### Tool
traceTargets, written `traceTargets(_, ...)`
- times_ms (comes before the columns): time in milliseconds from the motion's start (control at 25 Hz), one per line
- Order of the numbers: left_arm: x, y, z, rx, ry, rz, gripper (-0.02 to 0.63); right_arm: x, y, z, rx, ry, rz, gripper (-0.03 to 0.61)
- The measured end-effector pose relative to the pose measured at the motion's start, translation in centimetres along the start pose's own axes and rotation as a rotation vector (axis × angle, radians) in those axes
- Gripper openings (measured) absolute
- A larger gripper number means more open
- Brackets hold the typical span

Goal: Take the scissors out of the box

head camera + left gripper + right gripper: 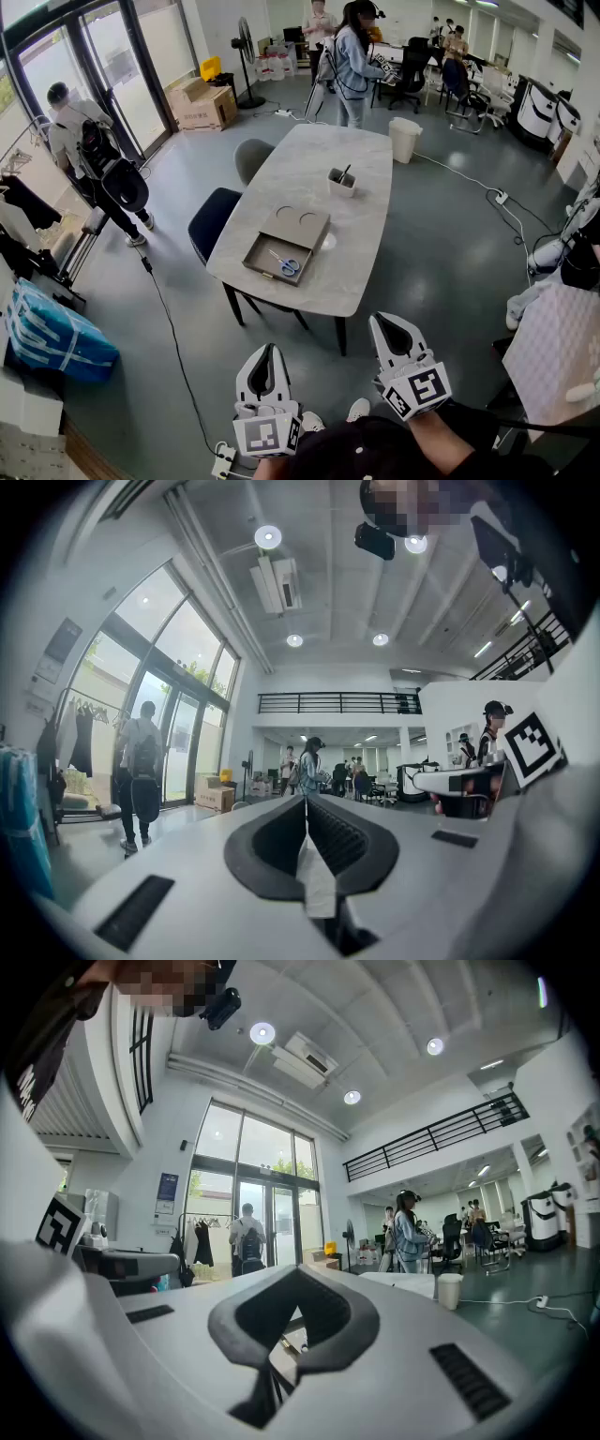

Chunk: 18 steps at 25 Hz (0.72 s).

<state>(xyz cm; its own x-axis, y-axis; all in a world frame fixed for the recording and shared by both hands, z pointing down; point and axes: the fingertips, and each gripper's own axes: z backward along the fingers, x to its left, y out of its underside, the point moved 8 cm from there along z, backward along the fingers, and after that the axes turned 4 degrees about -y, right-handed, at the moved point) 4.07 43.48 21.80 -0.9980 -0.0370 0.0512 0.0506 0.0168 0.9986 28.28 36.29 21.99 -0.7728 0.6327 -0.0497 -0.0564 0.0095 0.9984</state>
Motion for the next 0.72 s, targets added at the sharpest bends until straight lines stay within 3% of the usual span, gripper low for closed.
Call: traceTargets(720, 2.4, -0.1, 0.2, -0.004, 0.033, 0.004, 0.017, 2.1, 0.3, -1.1, -0.006, 0.017, 0.011, -0.004)
